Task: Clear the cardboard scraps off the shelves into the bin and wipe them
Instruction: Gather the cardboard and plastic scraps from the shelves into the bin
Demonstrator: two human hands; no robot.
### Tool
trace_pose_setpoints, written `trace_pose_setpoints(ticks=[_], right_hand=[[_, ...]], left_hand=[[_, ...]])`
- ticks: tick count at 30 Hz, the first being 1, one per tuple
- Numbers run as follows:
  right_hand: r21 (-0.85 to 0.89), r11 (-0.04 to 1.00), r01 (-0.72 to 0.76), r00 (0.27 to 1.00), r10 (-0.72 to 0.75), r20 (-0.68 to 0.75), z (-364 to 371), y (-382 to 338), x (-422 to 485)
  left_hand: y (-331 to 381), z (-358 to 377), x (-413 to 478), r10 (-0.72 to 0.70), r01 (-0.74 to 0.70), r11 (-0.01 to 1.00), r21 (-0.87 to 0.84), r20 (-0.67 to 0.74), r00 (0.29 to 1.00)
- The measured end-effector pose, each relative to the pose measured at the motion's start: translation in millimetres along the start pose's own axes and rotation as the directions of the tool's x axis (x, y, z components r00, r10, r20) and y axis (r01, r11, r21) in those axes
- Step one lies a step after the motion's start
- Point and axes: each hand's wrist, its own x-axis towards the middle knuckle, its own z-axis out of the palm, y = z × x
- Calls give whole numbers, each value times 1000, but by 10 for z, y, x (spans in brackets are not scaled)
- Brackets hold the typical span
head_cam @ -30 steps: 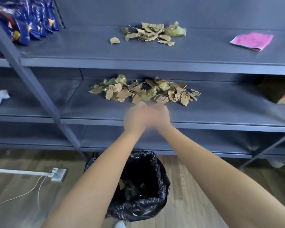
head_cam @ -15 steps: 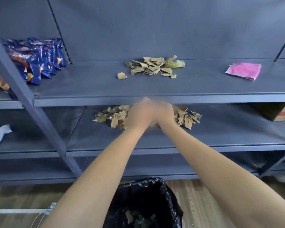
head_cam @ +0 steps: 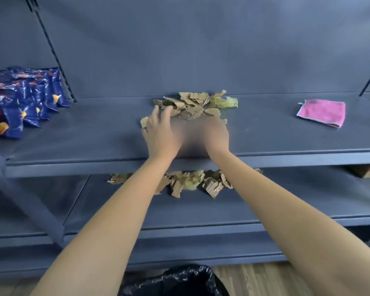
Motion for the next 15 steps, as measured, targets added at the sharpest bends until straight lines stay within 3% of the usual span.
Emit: trace_pose_setpoints(ticks=[3,7,15], right_hand=[[-63,998,1,1000,-1,-11,-78,111,431],[-219,976,-7,1000,3,-18,-275,164,1040],[-496,857,-139,984,176,29,-471,423,2207]], left_hand=[[-74,120,301,-192,184,978,98,80,978],[-162,371,680,-332,301,934,192,152,931],[-113,924,1122,-367,304,920,248,274,889]])
